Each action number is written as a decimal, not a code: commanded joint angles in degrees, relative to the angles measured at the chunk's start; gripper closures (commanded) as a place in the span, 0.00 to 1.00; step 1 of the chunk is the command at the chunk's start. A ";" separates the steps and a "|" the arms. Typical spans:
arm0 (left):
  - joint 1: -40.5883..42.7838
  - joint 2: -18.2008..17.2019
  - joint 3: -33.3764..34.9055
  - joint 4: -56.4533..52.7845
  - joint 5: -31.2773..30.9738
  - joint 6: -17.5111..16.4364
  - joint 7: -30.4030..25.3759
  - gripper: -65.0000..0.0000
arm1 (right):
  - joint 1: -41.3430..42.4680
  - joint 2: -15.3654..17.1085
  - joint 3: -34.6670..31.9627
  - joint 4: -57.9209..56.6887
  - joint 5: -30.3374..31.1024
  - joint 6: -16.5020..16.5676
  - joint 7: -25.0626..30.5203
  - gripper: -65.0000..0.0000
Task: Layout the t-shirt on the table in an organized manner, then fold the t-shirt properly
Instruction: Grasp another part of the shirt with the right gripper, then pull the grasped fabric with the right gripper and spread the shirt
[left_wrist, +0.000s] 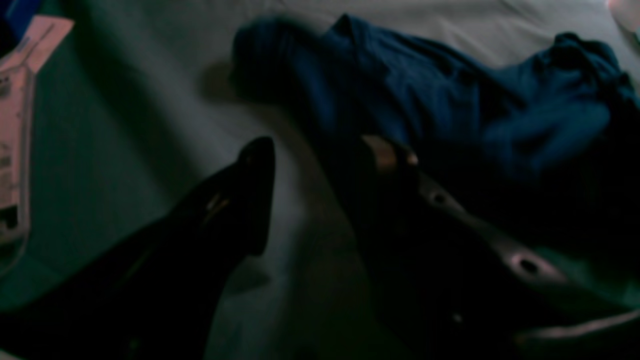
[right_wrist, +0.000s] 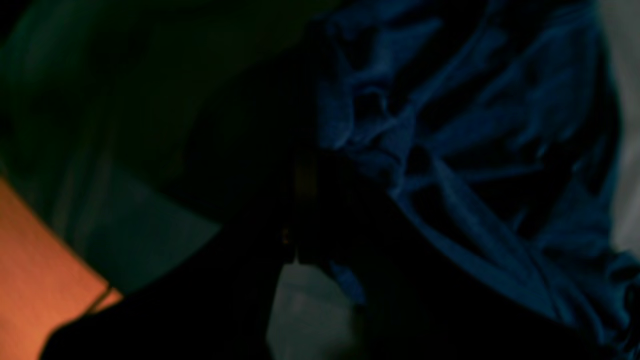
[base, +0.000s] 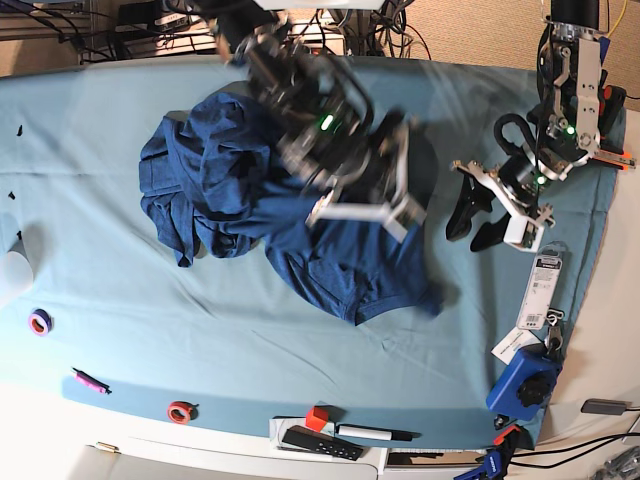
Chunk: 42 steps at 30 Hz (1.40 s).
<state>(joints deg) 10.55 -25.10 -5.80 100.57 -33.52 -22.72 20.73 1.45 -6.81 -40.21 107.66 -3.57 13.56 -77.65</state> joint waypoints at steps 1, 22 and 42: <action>-1.36 -0.81 -0.37 0.90 -0.57 -0.31 -1.64 0.61 | 0.13 -0.42 -0.98 1.14 -1.18 0.09 0.74 1.00; -2.80 -0.79 -0.37 0.90 -0.55 -0.28 -1.60 0.61 | -0.66 0.13 -2.08 1.14 0.09 0.13 1.55 1.00; -8.04 -5.09 -0.37 0.87 4.81 5.66 -1.64 0.61 | 5.20 -1.33 -2.05 -2.80 -1.49 -1.88 13.55 0.46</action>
<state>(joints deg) 3.64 -29.41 -5.74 100.49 -28.40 -17.08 20.62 5.80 -7.49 -42.28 104.01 -4.73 11.79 -65.01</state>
